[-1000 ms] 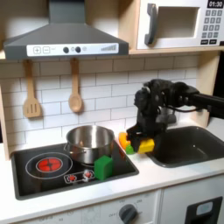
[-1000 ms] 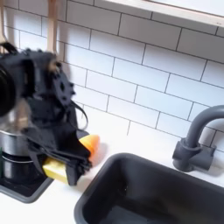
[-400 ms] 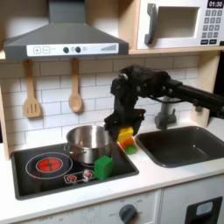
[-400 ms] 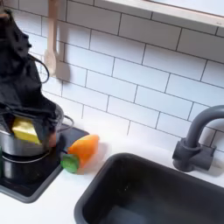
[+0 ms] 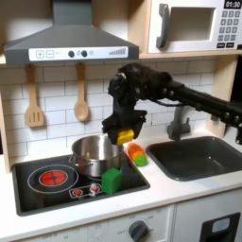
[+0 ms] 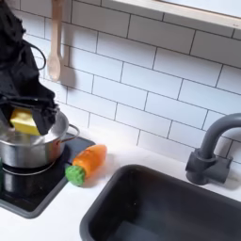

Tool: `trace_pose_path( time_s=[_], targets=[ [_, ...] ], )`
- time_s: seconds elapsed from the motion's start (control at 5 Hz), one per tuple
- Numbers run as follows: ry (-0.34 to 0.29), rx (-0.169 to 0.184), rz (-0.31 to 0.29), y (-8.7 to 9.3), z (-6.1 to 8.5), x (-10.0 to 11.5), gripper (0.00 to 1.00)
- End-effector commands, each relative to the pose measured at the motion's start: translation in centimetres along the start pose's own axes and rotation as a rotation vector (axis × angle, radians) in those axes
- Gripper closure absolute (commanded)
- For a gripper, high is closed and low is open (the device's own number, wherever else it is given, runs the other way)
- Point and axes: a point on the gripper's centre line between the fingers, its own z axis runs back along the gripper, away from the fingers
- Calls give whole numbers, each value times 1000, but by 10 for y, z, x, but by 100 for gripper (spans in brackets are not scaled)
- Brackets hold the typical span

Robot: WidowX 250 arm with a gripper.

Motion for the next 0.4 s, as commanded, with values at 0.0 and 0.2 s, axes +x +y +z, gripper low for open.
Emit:
trace_pose_path(
  time_s=[0.0,0.2],
  targets=[
    [-10,2,31,16,7,3,100],
    [-11,2,61,29,11,-4,100]
  ],
)
